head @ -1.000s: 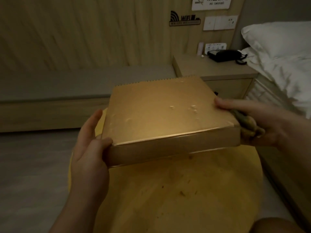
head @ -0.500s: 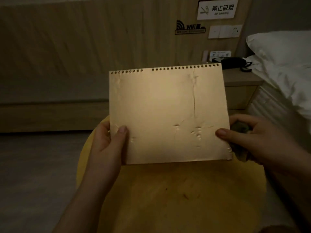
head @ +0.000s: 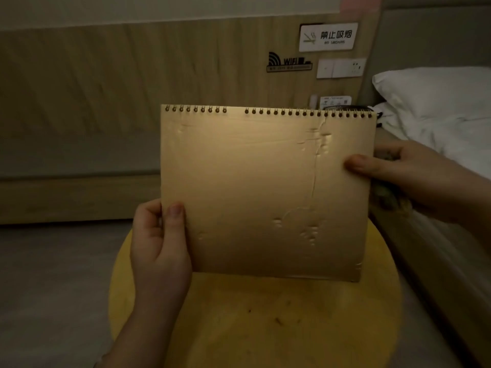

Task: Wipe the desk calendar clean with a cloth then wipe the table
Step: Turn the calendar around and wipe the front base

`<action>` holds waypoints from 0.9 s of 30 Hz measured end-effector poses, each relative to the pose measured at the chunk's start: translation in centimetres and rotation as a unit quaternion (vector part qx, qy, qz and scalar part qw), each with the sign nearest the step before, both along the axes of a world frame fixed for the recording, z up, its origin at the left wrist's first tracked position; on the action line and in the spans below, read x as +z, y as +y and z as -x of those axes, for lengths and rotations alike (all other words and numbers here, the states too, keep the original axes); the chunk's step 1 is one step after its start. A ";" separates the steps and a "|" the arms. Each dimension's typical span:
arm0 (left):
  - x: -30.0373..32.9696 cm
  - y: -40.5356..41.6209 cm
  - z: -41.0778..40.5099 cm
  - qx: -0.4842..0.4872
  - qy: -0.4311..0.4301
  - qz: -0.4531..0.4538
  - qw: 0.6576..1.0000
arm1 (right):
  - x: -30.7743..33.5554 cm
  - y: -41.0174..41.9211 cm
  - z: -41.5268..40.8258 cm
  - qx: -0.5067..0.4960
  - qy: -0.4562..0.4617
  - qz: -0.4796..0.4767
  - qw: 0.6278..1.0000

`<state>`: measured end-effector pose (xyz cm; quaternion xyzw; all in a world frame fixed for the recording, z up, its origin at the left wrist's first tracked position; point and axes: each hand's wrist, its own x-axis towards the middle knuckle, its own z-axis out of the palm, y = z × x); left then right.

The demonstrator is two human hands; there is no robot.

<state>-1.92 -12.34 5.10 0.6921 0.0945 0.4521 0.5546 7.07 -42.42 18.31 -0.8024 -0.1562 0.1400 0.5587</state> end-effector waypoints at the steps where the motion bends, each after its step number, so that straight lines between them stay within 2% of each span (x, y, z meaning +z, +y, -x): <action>1: -0.2 0.0 -0.2 0.007 -0.001 -0.007 1.000 | 0.7 0.1 -0.1 0.019 0.002 0.000 1.000; 7: -0.5 0.2 -2.0 0.046 0.014 -0.057 0.997 | 1.5 -0.1 0.2 0.080 -0.005 0.026 0.996; 10: -0.3 0.4 -3.2 0.058 0.030 -0.078 0.995 | 0.7 -0.2 0.5 0.032 -0.025 -0.010 0.999; 13: 0.5 0.0 -3.5 0.074 0.060 -0.051 0.994 | -0.1 0.3 1.4 -0.004 -0.056 -0.044 0.997; 15: 1.2 -1.6 -2.6 0.087 0.058 -0.085 0.991 | -0.6 1.2 2.2 -0.031 -0.079 -0.068 0.994; 17: 1.6 -4.7 -1.1 0.032 0.060 -0.151 0.986 | -1.2 2.8 2.8 -0.064 -0.110 -0.088 0.988; 19: 1.6 -8.3 0.3 -0.051 0.117 -0.207 0.970 | -2.2 4.6 3.2 -0.096 -0.131 -0.099 0.982; 21: 1.1 -10.8 1.0 -0.053 0.171 -0.257 0.950 | -2.9 6.5 3.6 -0.130 -0.140 -0.101 0.976; 23: 0.9 -11.3 0.7 -0.014 0.162 -0.275 0.947 | -2.9 8.2 4.3 -0.140 -0.162 -0.090 0.973; 25: 1.1 -10.3 0.3 0.008 0.133 -0.257 0.957 | -2.4 9.4 5.0 -0.112 -0.189 -0.080 0.972; 27: 1.7 -8.7 0.0 0.004 0.094 -0.214 0.972 | -1.6 9.7 5.6 -0.063 -0.176 -0.090 0.978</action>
